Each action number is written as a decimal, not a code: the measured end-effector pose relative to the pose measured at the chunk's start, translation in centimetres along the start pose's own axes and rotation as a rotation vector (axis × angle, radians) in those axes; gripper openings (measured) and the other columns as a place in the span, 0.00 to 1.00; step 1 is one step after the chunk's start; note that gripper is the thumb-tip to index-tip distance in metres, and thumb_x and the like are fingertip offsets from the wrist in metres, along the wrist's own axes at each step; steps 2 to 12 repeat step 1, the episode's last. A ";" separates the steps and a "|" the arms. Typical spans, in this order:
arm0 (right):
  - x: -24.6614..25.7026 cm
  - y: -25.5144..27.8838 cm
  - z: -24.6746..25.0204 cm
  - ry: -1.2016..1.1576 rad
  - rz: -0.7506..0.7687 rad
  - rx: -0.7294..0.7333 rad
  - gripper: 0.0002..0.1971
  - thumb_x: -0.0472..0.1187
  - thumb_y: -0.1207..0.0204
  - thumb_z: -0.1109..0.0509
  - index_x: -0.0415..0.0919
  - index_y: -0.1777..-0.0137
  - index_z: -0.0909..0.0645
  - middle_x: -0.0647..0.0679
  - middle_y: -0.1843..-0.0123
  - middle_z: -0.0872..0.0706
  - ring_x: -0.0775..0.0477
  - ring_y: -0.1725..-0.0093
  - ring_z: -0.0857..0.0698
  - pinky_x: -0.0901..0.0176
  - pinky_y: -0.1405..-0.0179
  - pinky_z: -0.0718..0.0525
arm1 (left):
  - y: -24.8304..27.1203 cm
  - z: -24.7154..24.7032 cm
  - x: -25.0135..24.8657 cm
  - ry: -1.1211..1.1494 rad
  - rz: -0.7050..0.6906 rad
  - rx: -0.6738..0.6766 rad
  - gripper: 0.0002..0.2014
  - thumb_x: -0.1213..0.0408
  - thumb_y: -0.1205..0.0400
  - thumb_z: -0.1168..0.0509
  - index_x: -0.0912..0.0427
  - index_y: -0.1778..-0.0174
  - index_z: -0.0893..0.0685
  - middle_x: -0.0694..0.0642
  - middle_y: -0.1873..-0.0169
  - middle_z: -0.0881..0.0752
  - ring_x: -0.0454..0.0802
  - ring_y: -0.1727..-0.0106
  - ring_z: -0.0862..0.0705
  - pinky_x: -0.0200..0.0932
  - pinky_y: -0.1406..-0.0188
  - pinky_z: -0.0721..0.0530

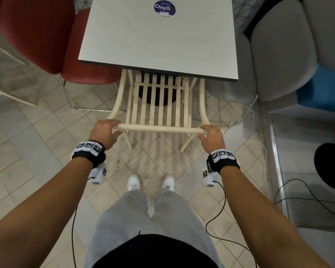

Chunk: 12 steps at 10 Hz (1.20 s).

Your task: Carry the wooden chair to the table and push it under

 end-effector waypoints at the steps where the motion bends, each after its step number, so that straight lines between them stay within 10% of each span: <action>1: 0.3 2.8 1.4 -0.155 0.002 -0.132 0.15 0.39 0.20 0.28 0.40 0.34 0.16 0.44 0.34 0.15 0.42 0.28 0.23 0.47 0.22 0.26 | 2.8 0.5 -0.4 0.079 0.000 -0.095 0.23 0.55 0.21 0.33 0.53 0.29 0.20 0.57 0.29 0.19 0.57 0.27 0.24 0.55 0.24 0.27; 12: 0.3 2.8 1.4 -0.155 0.002 -0.132 0.15 0.39 0.20 0.28 0.40 0.34 0.16 0.44 0.34 0.15 0.42 0.28 0.23 0.47 0.22 0.26 | 2.8 0.5 -0.4 0.079 0.000 -0.095 0.23 0.55 0.21 0.33 0.53 0.29 0.20 0.57 0.29 0.19 0.57 0.27 0.24 0.55 0.24 0.27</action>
Point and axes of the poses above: each hand's wrist, its own y-axis away from the middle knuckle, its own z-axis out of the back of the hand, x = y × z, the point moved 9 cm from there along -y, towards the middle knuckle
